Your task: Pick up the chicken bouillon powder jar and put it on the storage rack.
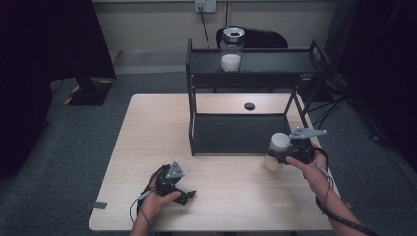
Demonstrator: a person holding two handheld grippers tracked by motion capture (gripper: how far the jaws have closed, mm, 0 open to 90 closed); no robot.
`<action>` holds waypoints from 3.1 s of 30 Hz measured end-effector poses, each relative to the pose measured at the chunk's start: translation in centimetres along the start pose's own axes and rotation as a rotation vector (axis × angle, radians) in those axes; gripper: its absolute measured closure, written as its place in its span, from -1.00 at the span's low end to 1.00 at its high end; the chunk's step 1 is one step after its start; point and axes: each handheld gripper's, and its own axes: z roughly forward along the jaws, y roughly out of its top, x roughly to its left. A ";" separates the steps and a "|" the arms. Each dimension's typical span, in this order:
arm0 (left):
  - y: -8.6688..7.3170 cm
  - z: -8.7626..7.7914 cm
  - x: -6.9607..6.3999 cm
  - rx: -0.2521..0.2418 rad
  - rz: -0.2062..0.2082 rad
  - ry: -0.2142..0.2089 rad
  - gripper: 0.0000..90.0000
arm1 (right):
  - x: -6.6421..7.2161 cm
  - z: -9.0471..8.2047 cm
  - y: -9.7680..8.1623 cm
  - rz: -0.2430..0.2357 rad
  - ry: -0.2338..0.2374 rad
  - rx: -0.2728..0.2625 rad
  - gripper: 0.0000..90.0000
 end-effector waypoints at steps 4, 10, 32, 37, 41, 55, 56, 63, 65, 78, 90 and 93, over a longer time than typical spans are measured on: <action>0.0 0.0 0.0 0.000 0.000 0.000 -1.00 | -0.3 0.1 1.1 0.001 -0.006 0.002 -0.22; 0.0 0.0 0.0 0.000 0.000 0.000 -1.00 | -0.6 -0.1 2.8 -0.013 -0.011 0.008 -0.22; 0.0 0.0 0.0 0.000 0.000 0.000 -1.00 | -1.4 -3.1 9.4 -0.044 -0.006 -0.003 -0.22; 0.0 0.0 0.0 0.000 -0.001 0.000 -1.00 | -1.5 -4.0 10.9 -0.060 -0.009 -0.005 -0.22; 0.0 0.0 0.0 0.000 0.000 0.000 -1.00 | -1.5 -4.7 12.1 -0.068 -0.005 -0.007 -0.22; 0.0 0.0 0.0 0.001 0.000 0.000 -1.00 | -1.3 -6.3 16.1 -0.077 -0.010 -0.018 -0.22; 0.0 0.0 0.0 0.000 0.000 0.000 -1.00 | -1.3 -6.4 16.4 -0.084 -0.009 -0.020 -0.22; 0.0 0.0 0.0 0.002 0.000 -0.001 -1.00 | -1.2 -7.0 18.3 -0.087 -0.009 -0.020 -0.22; 0.0 0.0 0.0 0.000 0.000 0.000 -1.00 | -1.2 -7.1 18.7 -0.087 -0.007 -0.022 -0.22; 0.0 0.0 0.0 0.000 0.000 0.000 -1.00 | -1.6 -8.3 21.3 -0.081 -0.015 -0.028 -0.22; 0.0 0.0 0.0 0.001 0.000 0.000 -1.00 | -1.9 -9.3 23.4 -0.084 -0.020 -0.039 -0.22; 0.0 0.0 0.0 0.000 0.000 0.000 -1.00 | -1.9 -9.6 24.0 -0.082 -0.020 -0.041 -0.22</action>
